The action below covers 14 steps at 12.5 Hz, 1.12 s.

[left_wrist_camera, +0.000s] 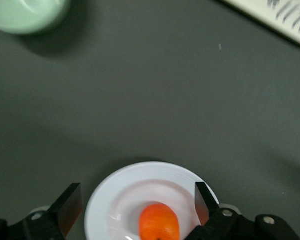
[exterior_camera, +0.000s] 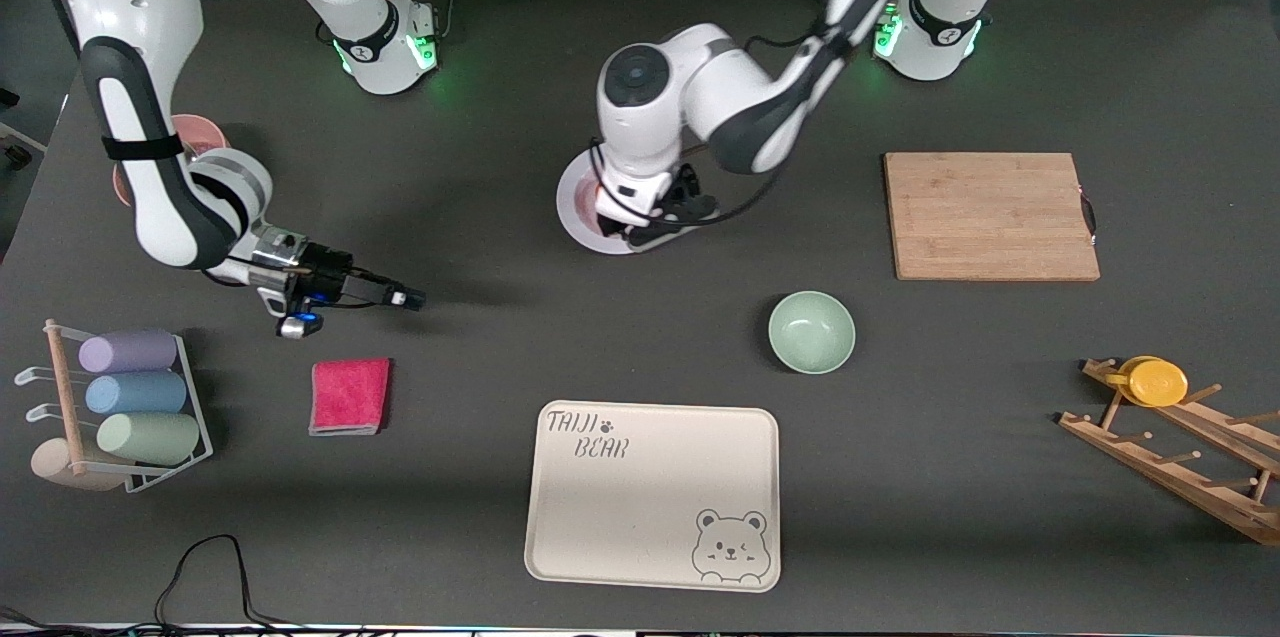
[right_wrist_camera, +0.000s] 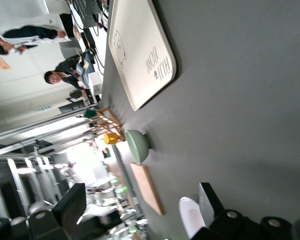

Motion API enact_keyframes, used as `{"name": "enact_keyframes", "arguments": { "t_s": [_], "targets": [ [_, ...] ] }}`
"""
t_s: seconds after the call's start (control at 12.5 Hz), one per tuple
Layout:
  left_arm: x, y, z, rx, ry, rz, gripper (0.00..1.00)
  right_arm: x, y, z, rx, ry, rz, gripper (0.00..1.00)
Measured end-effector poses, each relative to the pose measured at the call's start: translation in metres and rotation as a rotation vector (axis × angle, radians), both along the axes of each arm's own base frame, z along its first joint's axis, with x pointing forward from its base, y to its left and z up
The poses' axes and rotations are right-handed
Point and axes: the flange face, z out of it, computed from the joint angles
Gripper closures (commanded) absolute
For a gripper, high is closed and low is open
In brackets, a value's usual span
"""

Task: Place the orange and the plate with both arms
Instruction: 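Lower the orange onto the white plate and open the left gripper, then grasp the rim of the white plate with the right gripper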

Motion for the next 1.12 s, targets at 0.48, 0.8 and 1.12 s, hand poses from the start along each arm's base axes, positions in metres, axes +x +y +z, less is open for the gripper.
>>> {"name": "enact_keyframes", "arguments": {
  "t_s": [0.48,0.8,1.12],
  "targets": [
    [0.103,0.207,0.109,0.016,-0.011,-0.052,0.0,-0.061,0.053,-0.044,-0.018,-0.172,0.085,0.0],
    [0.123,0.396,0.166,0.015,0.032,-0.183,0.0,-0.085,0.068,-0.056,-0.016,-0.202,0.083,0.0],
    [0.094,0.513,0.213,0.02,0.034,-0.345,0.0,-0.109,0.091,-0.066,-0.015,-0.237,0.084,0.0]
  ]
}}
